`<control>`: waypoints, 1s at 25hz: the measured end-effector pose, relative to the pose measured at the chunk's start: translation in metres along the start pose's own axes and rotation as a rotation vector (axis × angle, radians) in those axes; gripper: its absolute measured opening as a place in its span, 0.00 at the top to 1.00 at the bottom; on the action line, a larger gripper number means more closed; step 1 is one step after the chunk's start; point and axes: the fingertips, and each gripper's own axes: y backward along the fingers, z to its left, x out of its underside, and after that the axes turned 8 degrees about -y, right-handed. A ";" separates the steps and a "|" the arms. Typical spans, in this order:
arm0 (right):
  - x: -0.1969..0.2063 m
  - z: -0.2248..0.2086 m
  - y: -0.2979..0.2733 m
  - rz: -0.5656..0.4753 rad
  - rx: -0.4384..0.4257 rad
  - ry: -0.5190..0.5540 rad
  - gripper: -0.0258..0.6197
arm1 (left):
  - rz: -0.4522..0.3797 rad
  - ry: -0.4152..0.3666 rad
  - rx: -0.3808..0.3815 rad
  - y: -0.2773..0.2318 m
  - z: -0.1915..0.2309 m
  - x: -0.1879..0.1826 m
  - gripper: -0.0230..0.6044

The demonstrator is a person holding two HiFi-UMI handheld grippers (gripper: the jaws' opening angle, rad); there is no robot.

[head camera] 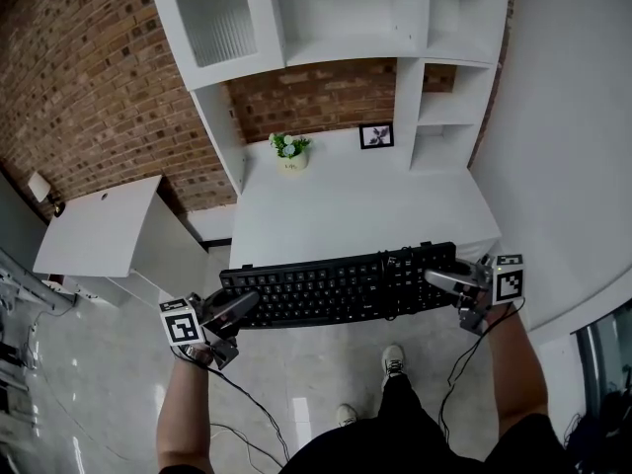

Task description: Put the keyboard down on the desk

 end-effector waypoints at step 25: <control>-0.151 -0.196 0.005 0.071 -0.040 -0.084 0.77 | 0.005 0.064 -0.088 -0.173 0.137 -0.040 0.66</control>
